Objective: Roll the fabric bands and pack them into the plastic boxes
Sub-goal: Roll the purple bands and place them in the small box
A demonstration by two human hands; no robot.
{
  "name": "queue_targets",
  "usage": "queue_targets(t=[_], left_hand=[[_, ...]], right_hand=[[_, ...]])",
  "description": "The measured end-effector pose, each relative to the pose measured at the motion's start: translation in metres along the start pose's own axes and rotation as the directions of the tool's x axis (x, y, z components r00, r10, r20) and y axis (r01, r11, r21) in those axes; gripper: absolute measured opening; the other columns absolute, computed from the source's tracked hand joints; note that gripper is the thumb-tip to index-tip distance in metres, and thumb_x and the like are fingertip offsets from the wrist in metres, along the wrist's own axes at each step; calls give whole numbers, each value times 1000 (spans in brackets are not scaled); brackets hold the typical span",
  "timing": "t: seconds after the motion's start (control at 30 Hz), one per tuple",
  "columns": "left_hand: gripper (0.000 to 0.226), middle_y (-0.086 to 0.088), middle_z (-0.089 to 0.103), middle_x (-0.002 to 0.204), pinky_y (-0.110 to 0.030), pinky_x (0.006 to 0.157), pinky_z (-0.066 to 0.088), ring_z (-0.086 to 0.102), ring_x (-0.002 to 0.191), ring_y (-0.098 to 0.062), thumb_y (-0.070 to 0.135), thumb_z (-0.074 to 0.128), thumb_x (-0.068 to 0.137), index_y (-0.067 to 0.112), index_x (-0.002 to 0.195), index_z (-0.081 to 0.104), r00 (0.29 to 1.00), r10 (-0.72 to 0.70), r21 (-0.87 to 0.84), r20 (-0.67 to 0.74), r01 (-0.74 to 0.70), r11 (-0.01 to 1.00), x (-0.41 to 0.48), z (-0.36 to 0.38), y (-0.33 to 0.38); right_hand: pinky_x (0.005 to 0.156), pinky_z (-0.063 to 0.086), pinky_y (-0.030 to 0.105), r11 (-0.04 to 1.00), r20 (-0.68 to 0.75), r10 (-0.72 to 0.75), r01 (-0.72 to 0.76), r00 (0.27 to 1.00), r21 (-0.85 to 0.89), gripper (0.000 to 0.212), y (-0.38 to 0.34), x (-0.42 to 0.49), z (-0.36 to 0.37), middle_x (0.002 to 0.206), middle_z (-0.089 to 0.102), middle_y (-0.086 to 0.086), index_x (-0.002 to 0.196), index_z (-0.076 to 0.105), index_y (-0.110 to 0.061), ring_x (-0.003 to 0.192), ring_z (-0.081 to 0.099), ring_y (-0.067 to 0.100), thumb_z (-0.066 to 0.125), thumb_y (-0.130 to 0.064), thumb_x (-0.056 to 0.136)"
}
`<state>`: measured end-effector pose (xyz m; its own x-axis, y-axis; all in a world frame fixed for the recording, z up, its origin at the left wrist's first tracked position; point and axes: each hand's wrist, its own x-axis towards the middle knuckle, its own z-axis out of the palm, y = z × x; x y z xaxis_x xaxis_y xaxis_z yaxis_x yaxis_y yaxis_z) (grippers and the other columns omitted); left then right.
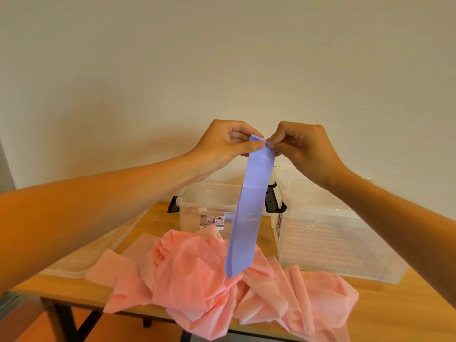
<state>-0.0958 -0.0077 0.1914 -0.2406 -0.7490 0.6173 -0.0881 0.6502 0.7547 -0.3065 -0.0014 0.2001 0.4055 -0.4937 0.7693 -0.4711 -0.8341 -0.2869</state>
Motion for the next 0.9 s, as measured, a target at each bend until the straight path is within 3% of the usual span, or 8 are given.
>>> queue_targets(t=[0.2,0.4,0.53,0.9], left_hand=[[9,-9,75,92,-19,72,54,72,82,-11,2,74,88,1,98,73,999,13,39,-32,-12,999,-2,0,-1],[11,-15,74,97,-22,81,57,71,88,-19,-1,74,87,2,97,72,999,19,44,-27,-18,999,-5,-3,-4],[13,-13,75,97,-23,83,56,72,89,-18,0,76,86,3,98,72,1000,15,50,-26,-14,999,-5,-4,-4],[21,-3,74,90,-21,80,56,71,85,-14,-1,81,79,11,93,72,1000,-26,26,1,26,999,-9,-6,-5]], right_hand=[[77,59,39,999,2,34,-34,999,2,10,-3,0,4,84,74,5,86,71,-5,80,73,16,70,5,90],[72,59,28,975,6,174,-173,985,143,15,-10,0,6,87,74,8,97,70,-8,79,73,21,80,-13,88],[76,59,27,960,30,207,-209,978,185,4,-10,3,6,88,76,10,93,73,-7,81,75,19,75,-5,90],[77,59,30,963,34,203,-206,978,174,10,-9,5,7,87,77,9,90,74,-12,80,75,20,75,-2,90]])
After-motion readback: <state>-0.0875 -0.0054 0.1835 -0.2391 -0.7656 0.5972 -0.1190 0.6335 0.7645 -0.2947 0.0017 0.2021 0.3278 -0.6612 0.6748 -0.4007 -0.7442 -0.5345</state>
